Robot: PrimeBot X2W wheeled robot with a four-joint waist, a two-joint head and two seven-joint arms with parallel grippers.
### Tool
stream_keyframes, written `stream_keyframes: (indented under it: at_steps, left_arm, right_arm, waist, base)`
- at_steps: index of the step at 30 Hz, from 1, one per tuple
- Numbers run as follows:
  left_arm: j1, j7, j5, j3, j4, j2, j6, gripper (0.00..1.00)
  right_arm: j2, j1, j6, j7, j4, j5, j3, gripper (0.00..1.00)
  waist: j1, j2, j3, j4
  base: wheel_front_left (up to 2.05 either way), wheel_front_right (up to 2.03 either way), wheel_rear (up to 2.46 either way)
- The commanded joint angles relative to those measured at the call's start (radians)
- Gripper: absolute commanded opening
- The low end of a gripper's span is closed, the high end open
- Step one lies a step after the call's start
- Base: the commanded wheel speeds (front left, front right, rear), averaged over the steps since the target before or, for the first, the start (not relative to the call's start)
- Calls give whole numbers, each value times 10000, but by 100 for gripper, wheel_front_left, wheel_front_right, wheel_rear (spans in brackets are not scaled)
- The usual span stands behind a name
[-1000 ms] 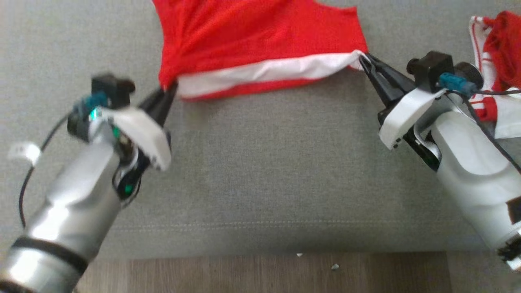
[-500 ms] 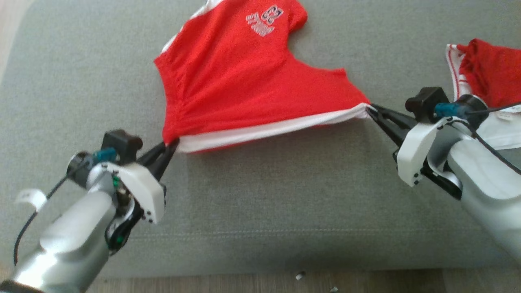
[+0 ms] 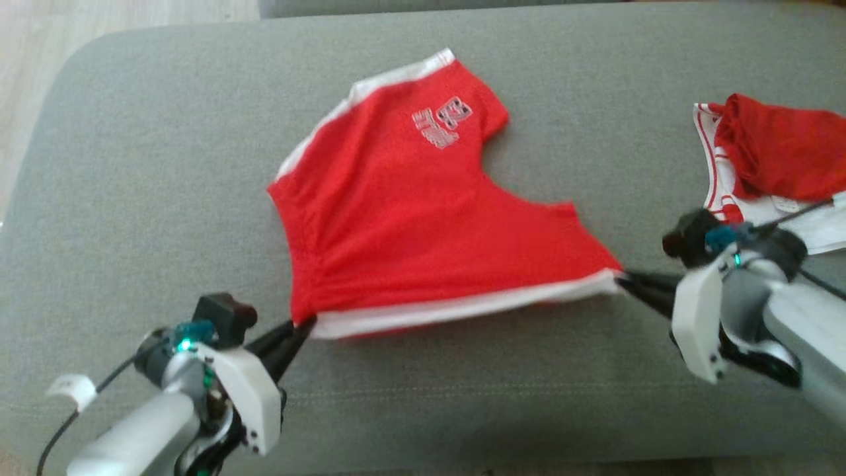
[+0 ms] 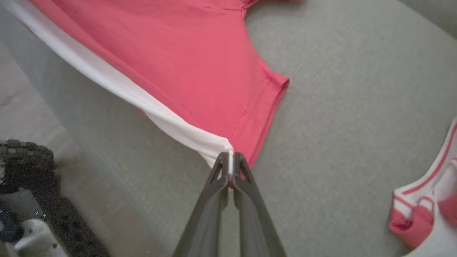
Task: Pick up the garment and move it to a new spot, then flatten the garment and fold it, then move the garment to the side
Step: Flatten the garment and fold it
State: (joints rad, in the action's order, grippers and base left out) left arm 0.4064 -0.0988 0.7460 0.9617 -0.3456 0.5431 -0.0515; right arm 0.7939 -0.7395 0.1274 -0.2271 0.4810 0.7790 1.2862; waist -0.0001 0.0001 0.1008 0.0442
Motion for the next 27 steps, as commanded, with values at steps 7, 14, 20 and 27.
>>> stream_keyframes:
  at_steps: [7,14,20,27]
  left_arm:
    - [-397,704,428,-99,1333,991,25,0]
    - [-514,784,434,-172,2195,1319,299,0]
    - [-277,710,667,-585,2803,1424,529,0]
    - [325,691,1049,-1229,3301,1415,744,0]
  right_arm:
    - [1665,836,33,-1760,-1831,716,-62,0]
    - [2118,598,33,-1892,-2602,787,-61,0]
    - [1788,-186,33,-1246,-2622,1115,-218,0]
    - [1240,-1611,33,-859,-2241,1468,-586,0]
  waist:
    - [1,-1,-175,121]
    - [1,-1,-232,323]
    - [1,-1,-163,498]
    - [1,-1,468,703]
  base:
    - [0,0,0]
    - [0,0,0]
    - [0,0,0]
    - [0,0,0]
